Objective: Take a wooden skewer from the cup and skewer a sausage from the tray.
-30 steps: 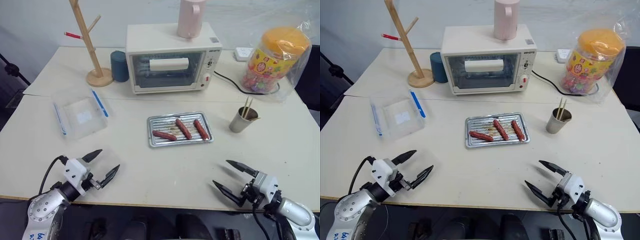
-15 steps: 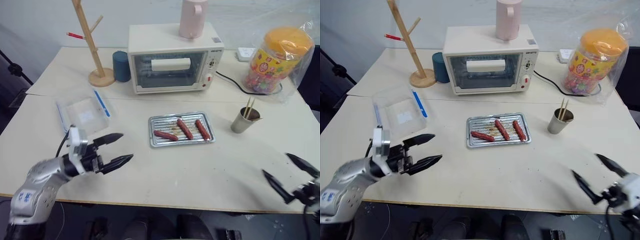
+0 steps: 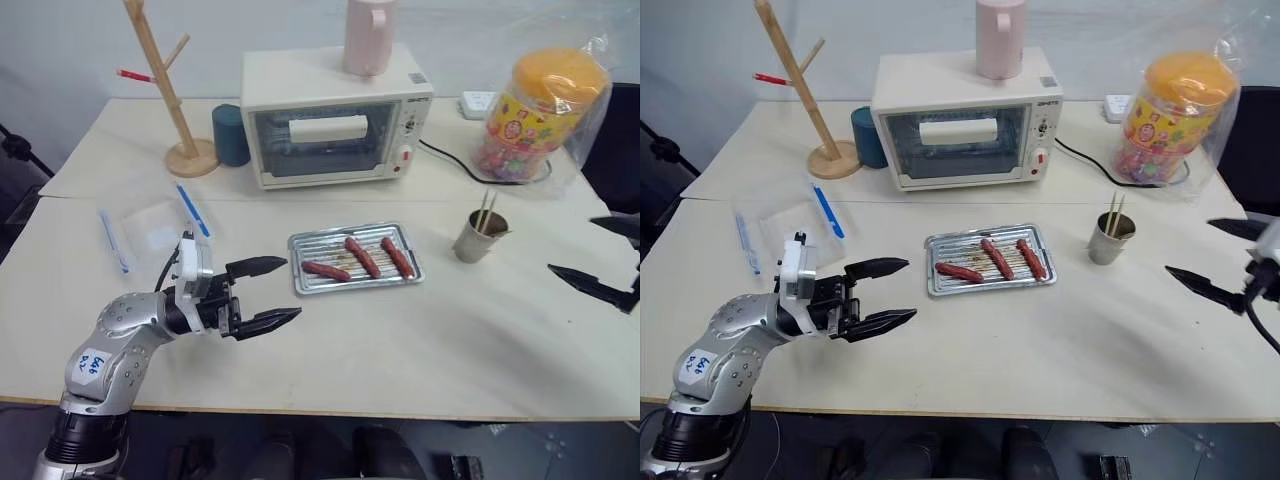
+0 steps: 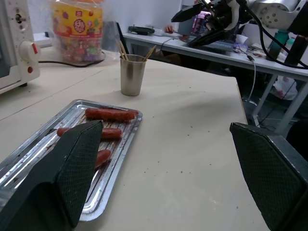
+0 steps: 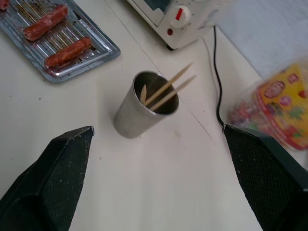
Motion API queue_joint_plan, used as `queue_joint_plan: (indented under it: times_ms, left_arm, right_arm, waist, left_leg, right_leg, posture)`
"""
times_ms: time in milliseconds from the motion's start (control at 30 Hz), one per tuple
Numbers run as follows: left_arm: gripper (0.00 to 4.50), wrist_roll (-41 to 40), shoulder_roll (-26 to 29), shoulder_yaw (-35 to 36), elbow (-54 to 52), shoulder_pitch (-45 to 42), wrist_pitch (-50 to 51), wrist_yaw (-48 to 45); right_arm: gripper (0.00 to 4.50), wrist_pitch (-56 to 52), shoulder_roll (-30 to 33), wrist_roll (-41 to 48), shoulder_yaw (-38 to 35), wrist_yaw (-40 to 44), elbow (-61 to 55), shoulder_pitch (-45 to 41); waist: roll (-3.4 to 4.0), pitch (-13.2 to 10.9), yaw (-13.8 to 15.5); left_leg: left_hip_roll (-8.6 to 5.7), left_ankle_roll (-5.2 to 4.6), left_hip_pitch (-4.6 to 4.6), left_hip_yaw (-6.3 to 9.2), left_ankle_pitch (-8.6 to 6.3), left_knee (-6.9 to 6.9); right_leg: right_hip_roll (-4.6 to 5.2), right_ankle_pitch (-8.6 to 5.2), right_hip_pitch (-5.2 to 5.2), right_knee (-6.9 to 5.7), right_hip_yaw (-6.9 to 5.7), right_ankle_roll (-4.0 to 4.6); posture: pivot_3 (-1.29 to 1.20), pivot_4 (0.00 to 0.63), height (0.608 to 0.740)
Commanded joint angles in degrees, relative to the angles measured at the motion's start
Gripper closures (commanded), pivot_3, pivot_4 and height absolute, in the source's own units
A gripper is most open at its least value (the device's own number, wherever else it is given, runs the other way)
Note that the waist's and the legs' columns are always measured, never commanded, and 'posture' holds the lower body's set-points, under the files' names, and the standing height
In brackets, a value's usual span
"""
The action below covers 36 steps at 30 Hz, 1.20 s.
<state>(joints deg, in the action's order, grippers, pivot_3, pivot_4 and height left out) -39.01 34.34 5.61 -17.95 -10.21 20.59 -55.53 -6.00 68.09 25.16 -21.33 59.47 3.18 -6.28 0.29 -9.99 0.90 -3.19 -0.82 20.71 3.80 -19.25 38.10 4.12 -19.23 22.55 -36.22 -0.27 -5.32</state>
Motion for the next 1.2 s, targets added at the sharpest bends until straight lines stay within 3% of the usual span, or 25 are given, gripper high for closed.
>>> queue_joint_plan:
  times_ms: [33,133,233,333,767,833,1067,1200]
  left_arm:
    - [0.05,0.0,-0.41,-0.3,-3.56,0.34,-0.14,0.81]
    - [0.05,0.2,-0.2,0.37,-4.68,2.01,0.02,1.62]
    - [0.05,0.09,-0.21,0.94,-5.54,2.92,0.1,2.42]
    - [0.0,0.04,-0.08,1.38,-6.2,3.97,-0.02,2.81]
    - [0.0,0.49,-0.28,1.16,-7.19,4.68,-0.25,4.03]
    - [0.0,0.58,-0.44,0.92,-7.18,4.44,-0.23,4.19]
    - [0.0,1.17,-1.16,-0.09,-6.32,3.54,-0.73,4.22]
    - [0.0,1.75,-1.59,-0.35,-4.98,3.25,-1.68,3.56]
  right_arm:
    - [0.0,-6.02,2.9,-4.8,8.47,0.75,0.24,-9.7]
    - [0.0,-8.56,0.51,-9.54,17.54,2.97,1.66,-19.82]
    - [0.0,-8.93,-0.2,-12.51,21.03,4.5,4.42,-23.85]
    - [0.54,-8.94,-1.16,-13.68,22.15,5.64,5.96,-26.04]
    - [4.09,-6.55,-1.94,-16.89,21.82,7.67,9.91,-28.27]
    - [4.46,-6.3,-1.85,-16.95,21.66,7.94,10.61,-28.57]
    - [4.46,-6.59,-0.95,-16.52,20.02,8.76,12.42,-30.19]
    - [4.46,-8.14,1.64,-13.04,17.1,13.47,13.0,-32.98]
  waist:
    - [0.03,-0.01,0.18]
    - [0.03,-0.02,0.28]
    - [0.02,-0.02,0.58]
    - [0.03,-0.02,0.63]
    - [0.03,-0.02,0.4]
    - [0.03,-0.02,0.4]
    - [0.03,-0.02,0.4]
    - [0.04,-0.02,0.4]
  left_leg:
    - [-0.06,-0.02,0.09,-0.03,-0.01,0.07]
    - [-0.07,-0.03,0.27,0.02,0.0,0.18]
    - [-0.04,-0.02,0.35,0.09,0.0,0.16]
    - [-0.09,-0.02,0.49,0.16,0.0,0.17]
    - [-0.11,-0.01,0.45,0.16,0.01,0.19]
    - [-0.11,-0.01,0.44,0.16,0.01,0.19]
    - [-0.11,-0.01,0.44,0.15,0.01,0.2]
    - [-0.11,-0.01,0.44,0.15,0.01,0.2]
  right_leg:
    - [0.05,0.01,0.06,-0.05,0.03,-0.02]
    - [0.07,0.03,0.16,-0.03,-0.04,-0.06]
    - [0.05,0.03,0.23,-0.03,-0.11,-0.05]
    - [0.1,0.03,0.26,0.04,-0.17,-0.06]
    - [0.11,0.03,0.26,-0.06,-0.18,-0.06]
    - [0.11,0.03,0.26,-0.06,-0.19,-0.06]
    - [0.11,0.03,0.26,-0.07,-0.18,-0.06]
    - [0.11,0.03,0.26,-0.07,-0.18,-0.06]
  posture:
    - [0.0,0.15,0.74]
    - [0.0,0.15,0.74]
    - [0.0,0.15,0.74]
    - [0.0,0.15,0.74]
    - [0.0,0.15,0.74]
    - [0.0,0.15,0.74]
    - [0.0,0.15,0.74]
    - [0.0,0.15,0.74]
